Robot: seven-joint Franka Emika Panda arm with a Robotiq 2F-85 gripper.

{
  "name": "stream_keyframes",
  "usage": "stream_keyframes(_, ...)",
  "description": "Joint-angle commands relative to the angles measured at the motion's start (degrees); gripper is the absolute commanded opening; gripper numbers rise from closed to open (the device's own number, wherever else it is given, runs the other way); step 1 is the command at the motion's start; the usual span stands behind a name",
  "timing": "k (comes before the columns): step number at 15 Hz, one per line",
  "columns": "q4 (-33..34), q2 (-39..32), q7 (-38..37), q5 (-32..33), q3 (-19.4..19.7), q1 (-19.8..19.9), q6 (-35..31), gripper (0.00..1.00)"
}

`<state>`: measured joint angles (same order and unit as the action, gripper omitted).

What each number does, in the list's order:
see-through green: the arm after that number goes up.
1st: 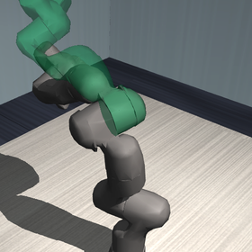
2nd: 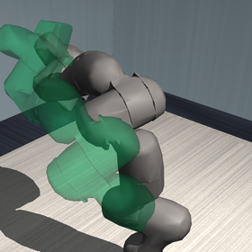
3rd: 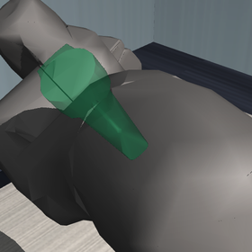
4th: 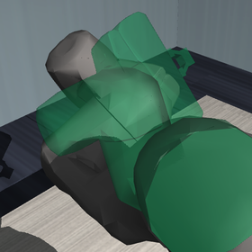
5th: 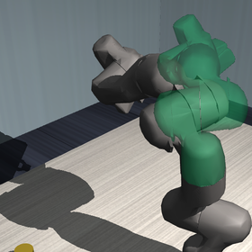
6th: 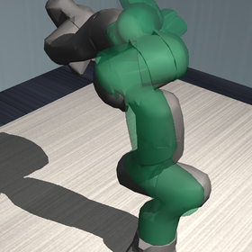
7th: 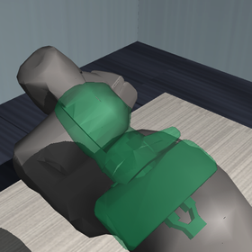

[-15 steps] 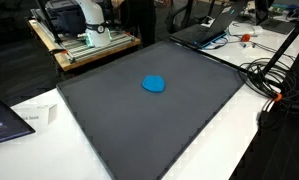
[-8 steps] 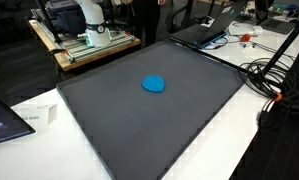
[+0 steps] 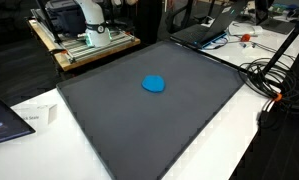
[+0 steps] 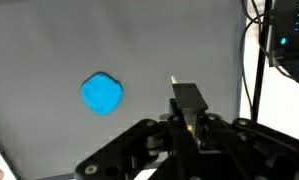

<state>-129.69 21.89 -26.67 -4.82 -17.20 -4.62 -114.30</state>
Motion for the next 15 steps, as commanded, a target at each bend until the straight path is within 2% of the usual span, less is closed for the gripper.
stream_keyframes(1,0.1,-0.1,-0.3,0.4,0.8,-0.9,0.1,0.12)
stream_keyframes(2,0.1,-0.1,-0.3,0.4,0.8,-0.9,0.1,0.03)
stream_keyframes(3,0.6,-1.3,-2.3,4.7,0.0,0.8,-1.0,0.03)
stream_keyframes(7,2.6,-6.7,-2.8,11.5,0.5,2.5,-3.5,0.03)
stream_keyframes(10,6.3,-13.5,-5.9,16.6,0.5,3.3,-5.5,0.03)
stream_keyframes(15,14.4,-25.6,-16.6,28.6,1.9,1.0,-5.2,0.03)
